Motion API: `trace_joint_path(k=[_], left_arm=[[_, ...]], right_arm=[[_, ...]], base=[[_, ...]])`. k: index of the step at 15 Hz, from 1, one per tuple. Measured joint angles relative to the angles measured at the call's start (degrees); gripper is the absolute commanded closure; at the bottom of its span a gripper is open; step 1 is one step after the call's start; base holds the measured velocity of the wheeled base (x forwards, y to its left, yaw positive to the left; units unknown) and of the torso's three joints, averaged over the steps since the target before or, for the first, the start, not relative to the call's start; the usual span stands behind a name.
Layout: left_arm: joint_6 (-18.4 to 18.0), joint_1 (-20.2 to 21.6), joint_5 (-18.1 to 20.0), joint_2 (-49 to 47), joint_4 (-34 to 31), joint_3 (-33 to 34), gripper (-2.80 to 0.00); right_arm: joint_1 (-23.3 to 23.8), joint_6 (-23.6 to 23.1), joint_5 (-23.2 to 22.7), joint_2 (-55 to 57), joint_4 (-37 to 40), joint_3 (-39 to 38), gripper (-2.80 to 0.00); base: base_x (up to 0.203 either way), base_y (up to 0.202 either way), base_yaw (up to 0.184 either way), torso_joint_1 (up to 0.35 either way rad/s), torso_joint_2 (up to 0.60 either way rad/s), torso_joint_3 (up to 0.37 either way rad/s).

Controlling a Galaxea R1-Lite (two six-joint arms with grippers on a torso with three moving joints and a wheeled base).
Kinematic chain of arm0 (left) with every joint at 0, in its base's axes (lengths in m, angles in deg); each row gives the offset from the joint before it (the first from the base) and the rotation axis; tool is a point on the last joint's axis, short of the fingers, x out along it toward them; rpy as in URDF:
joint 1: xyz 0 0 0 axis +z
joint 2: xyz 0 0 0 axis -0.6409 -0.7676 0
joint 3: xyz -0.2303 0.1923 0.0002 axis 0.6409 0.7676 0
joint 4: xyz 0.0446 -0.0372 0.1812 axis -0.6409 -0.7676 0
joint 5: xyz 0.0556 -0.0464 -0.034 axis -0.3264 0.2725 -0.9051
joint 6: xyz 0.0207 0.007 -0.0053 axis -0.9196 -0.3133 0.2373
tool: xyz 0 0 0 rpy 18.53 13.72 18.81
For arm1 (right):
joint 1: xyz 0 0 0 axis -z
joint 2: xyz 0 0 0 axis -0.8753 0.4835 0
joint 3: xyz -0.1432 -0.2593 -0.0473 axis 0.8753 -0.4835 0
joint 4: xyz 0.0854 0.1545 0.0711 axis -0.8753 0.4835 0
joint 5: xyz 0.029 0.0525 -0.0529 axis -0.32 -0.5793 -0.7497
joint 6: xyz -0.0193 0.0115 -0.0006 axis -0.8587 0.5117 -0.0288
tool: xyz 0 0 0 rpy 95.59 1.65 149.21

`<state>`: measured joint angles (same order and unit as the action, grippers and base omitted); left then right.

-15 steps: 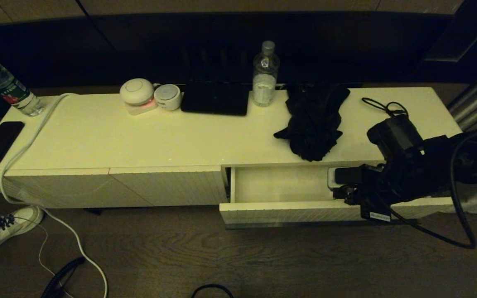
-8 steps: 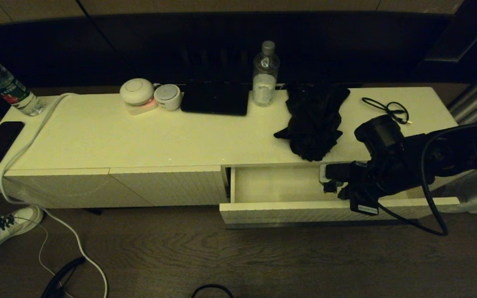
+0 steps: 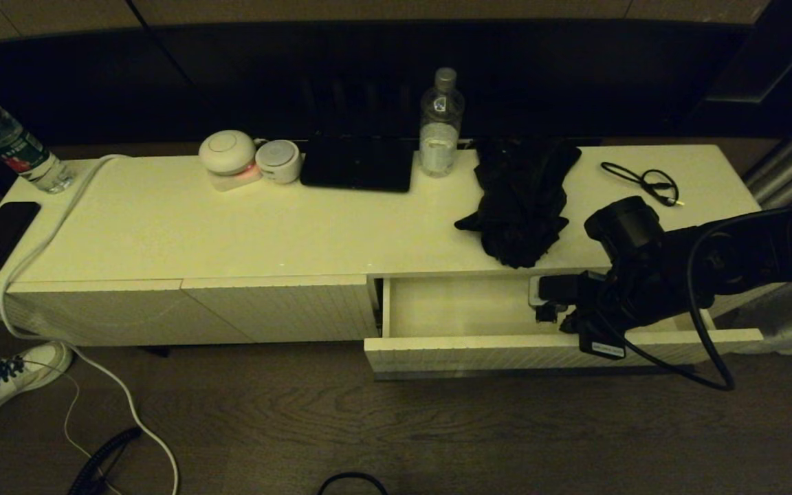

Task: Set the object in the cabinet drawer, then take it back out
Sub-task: Open the drawer

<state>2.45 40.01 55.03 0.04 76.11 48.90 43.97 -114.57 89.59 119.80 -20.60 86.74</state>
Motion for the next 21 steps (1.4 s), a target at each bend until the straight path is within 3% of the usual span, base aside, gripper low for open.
trace_joint_path(k=[16, 21], left_arm=[[0.02, -0.02, 0.01, 0.00, 0.00, 0.00, 0.00], [0.00, 0.03, 0.01, 0.00, 0.00, 0.00, 0.00]], right_arm=[[-0.98, 0.06, -0.33, -4.45, 0.96, -13.66, 0.00], [-3.70, 0.56, -1.11, -4.48, 4.36, -15.41, 0.00]], base=[[0.000, 0.000, 0.000, 0.000, 0.00, 0.000], [0.000, 0.000, 0.000, 0.000, 0.00, 0.000]])
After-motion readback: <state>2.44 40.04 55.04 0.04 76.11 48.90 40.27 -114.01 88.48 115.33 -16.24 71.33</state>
